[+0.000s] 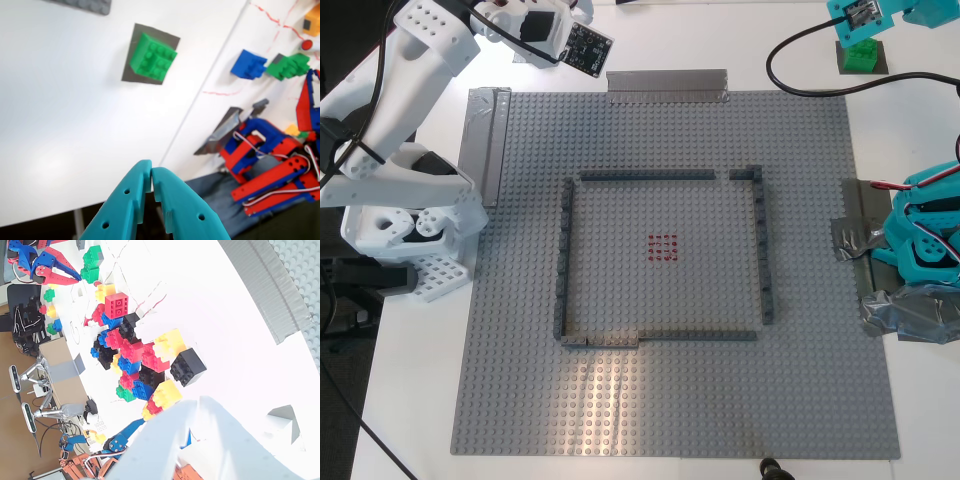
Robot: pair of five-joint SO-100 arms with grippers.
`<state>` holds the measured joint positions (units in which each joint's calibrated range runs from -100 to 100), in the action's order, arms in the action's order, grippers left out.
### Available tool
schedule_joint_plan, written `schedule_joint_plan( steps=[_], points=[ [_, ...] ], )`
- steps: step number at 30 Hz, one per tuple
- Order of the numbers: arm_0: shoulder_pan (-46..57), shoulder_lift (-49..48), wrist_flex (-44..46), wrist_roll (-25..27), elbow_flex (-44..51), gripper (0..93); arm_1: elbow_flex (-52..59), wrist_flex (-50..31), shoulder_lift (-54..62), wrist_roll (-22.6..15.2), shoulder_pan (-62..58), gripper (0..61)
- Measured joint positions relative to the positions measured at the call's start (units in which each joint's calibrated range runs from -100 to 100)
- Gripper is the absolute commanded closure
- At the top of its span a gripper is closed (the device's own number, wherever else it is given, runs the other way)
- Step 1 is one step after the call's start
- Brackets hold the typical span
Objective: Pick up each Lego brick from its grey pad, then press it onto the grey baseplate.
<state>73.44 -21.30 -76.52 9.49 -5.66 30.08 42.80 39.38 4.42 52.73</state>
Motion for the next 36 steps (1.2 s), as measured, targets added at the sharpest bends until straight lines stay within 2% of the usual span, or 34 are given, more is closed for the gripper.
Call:
schedule_joint_plan(
  steps=[2,4,7,10,13,23,30,36],
  points=[
    [0.00,-0.42,-0.43,-0.26,-0.39,92.7,-0.10,0.24,0.00,0.00,0.27,61.1],
    [0.89,-3.80,-3.04,-3.71,-6.54,92.7,-1.93,3.94,0.86,0.00,4.27,61.1],
    [1.41,-5.41,-3.74,-10.09,-16.68,92.7,-4.16,20.19,1.99,-0.15,13.00,61.1],
    [1.48,-5.75,-3.65,-11.44,-18.05,92.7,-4.45,38.94,2.16,-0.24,14.73,61.1],
    [1.48,-5.92,-3.57,-11.81,-18.44,92.7,-4.55,46.82,2.50,-0.24,16.09,61.1],
    [1.48,-5.92,-3.83,-11.86,-18.44,92.7,-8.22,51.25,2.68,0.20,15.73,61.1],
    [1.48,-5.92,-3.83,-12.18,-17.85,92.7,-12.28,51.33,2.16,0.05,18.18,61.2],
    [1.48,-5.92,-3.83,-12.18,-15.12,92.7,-16.54,50.84,1.12,-2.59,18.91,61.2]
  ],
)
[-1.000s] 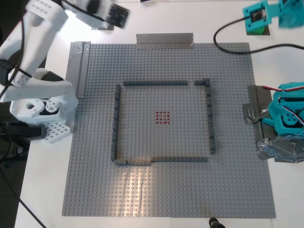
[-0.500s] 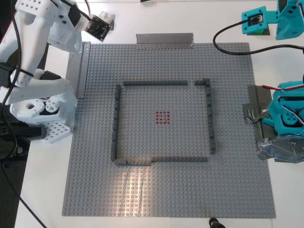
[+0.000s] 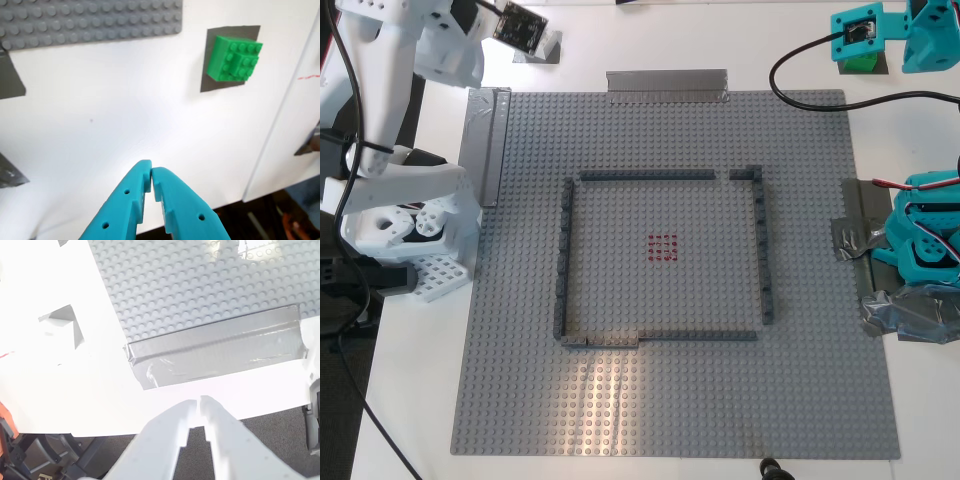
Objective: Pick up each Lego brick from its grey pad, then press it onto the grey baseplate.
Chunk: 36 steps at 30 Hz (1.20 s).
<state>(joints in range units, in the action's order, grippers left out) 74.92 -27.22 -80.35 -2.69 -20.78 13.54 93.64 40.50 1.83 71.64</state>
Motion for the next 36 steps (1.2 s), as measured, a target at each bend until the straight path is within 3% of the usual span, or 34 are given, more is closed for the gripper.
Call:
schedule_joint_plan(
  steps=[8,13,17,22,36],
  points=[
    [1.85,0.00,0.00,0.00,0.29,92.7,-2.71,-4.67,-3.71,-4.06,0.00,61.1],
    [2.00,0.00,0.00,-0.10,1.66,92.7,-12.19,-4.26,-13.30,-3.62,0.00,61.1],
    [2.00,1.35,0.00,-3.08,6.05,90.8,-19.15,-3.70,-21.59,-2.64,1.00,61.0],
    [2.22,9.47,0.00,-6.74,14.15,77.6,-25.73,-3.54,-31.09,-1.27,5.45,59.4],
    [4.14,34.57,-0.09,-7.37,41.85,76.0,-46.23,-6.68,-55.61,1.86,8.91,45.7]
  ],
)
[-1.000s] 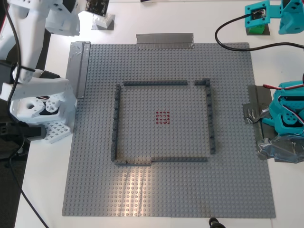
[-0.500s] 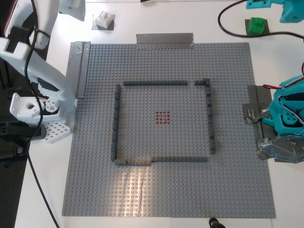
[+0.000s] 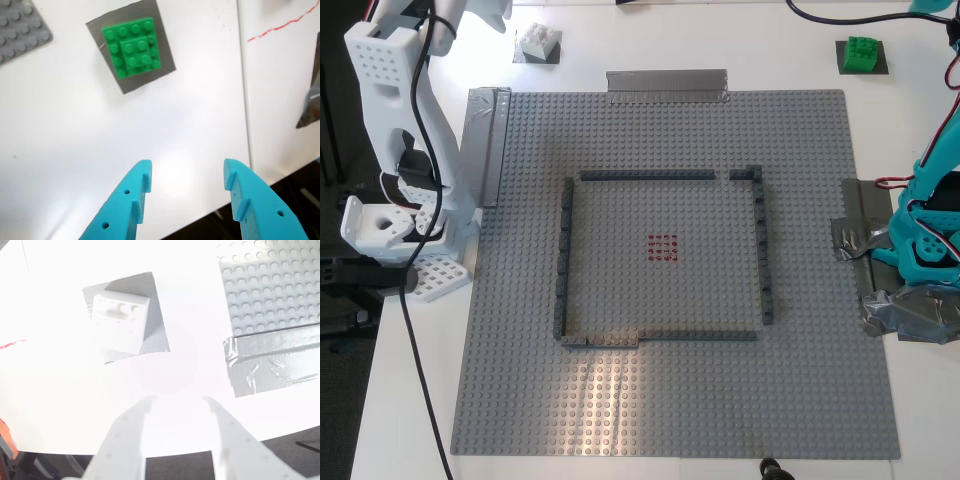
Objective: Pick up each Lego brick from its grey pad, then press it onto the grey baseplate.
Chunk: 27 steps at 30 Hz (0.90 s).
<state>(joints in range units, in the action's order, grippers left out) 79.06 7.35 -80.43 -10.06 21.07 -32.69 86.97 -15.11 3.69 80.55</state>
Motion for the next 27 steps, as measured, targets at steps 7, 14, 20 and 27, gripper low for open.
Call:
schedule_joint_plan(
  steps=[7,14,20,27],
  points=[
    [-1.55,3.63,-0.17,1.62,0.88,76.0,-1.74,-5.47,-3.97,2.05,-1.00,41.3],
    [-5.62,7.35,-2.17,0.31,1.95,72.0,-1.74,-10.78,-6.99,2.83,-2.45,34.4],
    [-6.88,11.67,-2.17,-2.04,5.85,71.8,-1.74,-11.91,-11.05,2.83,-2.36,34.3],
    [-6.73,15.72,-2.17,-1.41,10.15,71.8,-3.48,-13.68,-15.28,2.83,-3.73,36.2]
  ],
)
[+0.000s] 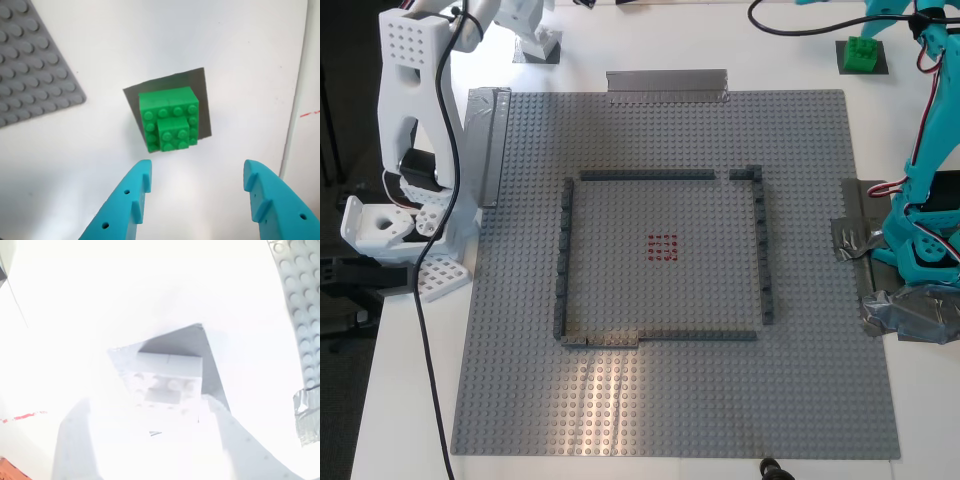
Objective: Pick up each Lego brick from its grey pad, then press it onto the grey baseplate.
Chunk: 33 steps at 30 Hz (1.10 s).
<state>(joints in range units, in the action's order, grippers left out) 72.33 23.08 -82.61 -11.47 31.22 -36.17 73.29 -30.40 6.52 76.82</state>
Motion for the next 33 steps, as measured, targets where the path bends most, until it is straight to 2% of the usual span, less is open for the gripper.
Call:
schedule_joint_plan(
  steps=[10,23,33],
  points=[
    [1.11,2.20,0.00,0.89,0.00,71.8,-6.67,0.48,-3.89,0.00,-0.09,38.1],
    [1.18,2.20,0.09,1.99,-1.27,71.8,-7.16,1.77,-4.32,0.49,1.73,38.7],
    [1.18,3.97,0.09,1.99,-1.76,71.8,-8.03,1.93,-5.27,0.49,1.73,43.0]
  ],
)
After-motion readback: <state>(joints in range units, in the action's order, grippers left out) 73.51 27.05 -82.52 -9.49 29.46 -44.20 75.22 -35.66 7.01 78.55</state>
